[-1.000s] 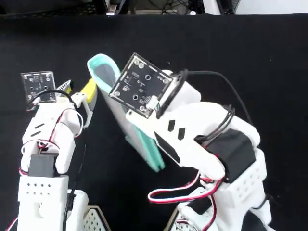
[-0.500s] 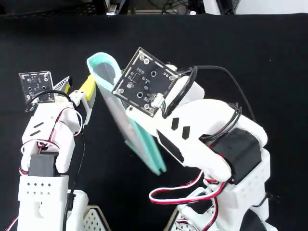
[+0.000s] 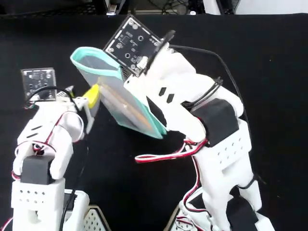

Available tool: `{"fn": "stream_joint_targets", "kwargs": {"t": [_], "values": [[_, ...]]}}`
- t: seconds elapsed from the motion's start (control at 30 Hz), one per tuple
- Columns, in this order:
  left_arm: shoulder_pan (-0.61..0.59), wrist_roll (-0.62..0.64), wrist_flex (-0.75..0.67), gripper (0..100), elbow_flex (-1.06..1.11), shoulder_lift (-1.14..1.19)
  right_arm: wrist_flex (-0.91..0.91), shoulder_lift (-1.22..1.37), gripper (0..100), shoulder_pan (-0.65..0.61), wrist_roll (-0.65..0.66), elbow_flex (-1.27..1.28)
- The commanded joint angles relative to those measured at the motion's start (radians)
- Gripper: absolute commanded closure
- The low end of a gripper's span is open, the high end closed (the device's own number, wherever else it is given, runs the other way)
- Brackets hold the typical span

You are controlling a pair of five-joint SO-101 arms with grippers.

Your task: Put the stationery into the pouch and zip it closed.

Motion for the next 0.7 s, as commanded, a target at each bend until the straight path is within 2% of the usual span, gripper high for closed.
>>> {"fn": "stream_joint_targets", "kwargs": {"t": [0.0, 0.13, 0.33, 0.43, 0.67], "values": [[0.104, 0.009, 0.100, 78, -0.131, -0.021, -0.035, -0.001, 98.6, 0.015, 0.003, -0.013], [0.193, 0.009, 0.110, 78, -0.124, -0.092, -0.032, -0.002, 98.6, 0.012, 0.003, -0.010], [0.288, 0.086, -0.020, 73, 0.053, -0.273, -0.012, -0.001, 98.6, 0.014, 0.003, -0.010], [0.335, 0.084, -0.058, 73, 0.113, -0.371, -0.003, 0.001, 98.6, 0.015, 0.005, -0.010], [0.334, 0.069, -0.144, 73, 0.194, -0.393, 0.005, -0.007, 98.6, 0.011, 0.003, -0.015]]}}
